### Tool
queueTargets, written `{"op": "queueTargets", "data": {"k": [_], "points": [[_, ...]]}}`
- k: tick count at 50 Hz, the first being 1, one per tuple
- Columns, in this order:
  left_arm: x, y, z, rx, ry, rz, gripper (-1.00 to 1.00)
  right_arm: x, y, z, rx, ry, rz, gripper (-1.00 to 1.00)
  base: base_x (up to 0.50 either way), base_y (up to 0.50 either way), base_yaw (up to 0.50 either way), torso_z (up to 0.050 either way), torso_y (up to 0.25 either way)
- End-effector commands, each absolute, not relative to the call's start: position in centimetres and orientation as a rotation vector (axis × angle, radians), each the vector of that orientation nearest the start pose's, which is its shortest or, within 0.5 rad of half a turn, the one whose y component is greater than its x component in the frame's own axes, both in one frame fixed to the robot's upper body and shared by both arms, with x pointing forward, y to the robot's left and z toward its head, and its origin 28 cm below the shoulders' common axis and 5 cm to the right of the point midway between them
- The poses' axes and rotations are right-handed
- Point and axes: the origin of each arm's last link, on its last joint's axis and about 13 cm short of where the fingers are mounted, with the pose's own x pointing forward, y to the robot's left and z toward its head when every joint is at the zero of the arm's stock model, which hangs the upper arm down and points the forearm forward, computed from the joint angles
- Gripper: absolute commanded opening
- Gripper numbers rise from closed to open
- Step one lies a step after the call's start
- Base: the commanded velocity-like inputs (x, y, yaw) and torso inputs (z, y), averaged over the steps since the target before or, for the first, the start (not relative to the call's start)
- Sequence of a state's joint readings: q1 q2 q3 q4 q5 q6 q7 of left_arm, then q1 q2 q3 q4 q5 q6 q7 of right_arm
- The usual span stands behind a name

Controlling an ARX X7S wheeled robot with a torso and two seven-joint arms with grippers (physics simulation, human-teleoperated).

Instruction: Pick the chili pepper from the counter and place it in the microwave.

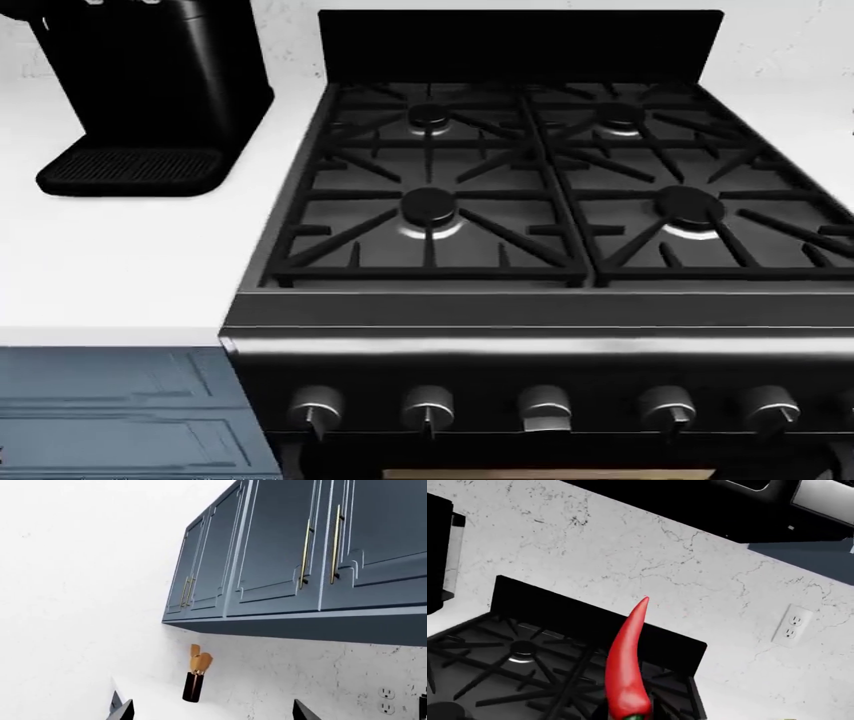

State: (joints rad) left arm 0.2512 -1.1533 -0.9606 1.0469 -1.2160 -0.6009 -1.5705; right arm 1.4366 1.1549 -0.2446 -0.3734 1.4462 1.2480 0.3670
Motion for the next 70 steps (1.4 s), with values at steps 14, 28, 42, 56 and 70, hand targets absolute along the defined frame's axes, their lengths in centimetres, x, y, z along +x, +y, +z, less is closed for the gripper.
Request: {"op": "queueTargets", "data": {"k": [14,28,42,56,70], "points": [[11.73,31.20,28.05,0.119,-0.630,1.064,1.00,18.80,-23.58,38.43,-0.313,-0.167,0.060,-1.00,0.00,0.02,0.00,0.000,0.000],[11.79,31.19,28.13,0.120,-0.631,1.066,1.00,18.77,-23.56,38.43,-0.322,-0.176,0.065,-1.00,0.09,0.00,0.00,0.000,0.000],[11.80,31.20,28.08,0.122,-0.629,1.068,1.00,18.79,-23.58,38.32,-0.319,-0.181,0.058,-1.00,0.04,0.00,0.00,0.000,0.000],[11.83,31.18,28.14,0.122,-0.628,1.067,1.00,18.82,-23.58,38.32,-0.334,-0.183,0.057,-1.00,0.01,0.29,0.00,0.000,0.000],[11.92,31.13,28.12,0.122,-0.629,1.065,1.00,18.86,-23.65,38.43,-0.332,-0.194,0.047,-1.00,0.11,0.00,0.00,0.000,0.000]]}}
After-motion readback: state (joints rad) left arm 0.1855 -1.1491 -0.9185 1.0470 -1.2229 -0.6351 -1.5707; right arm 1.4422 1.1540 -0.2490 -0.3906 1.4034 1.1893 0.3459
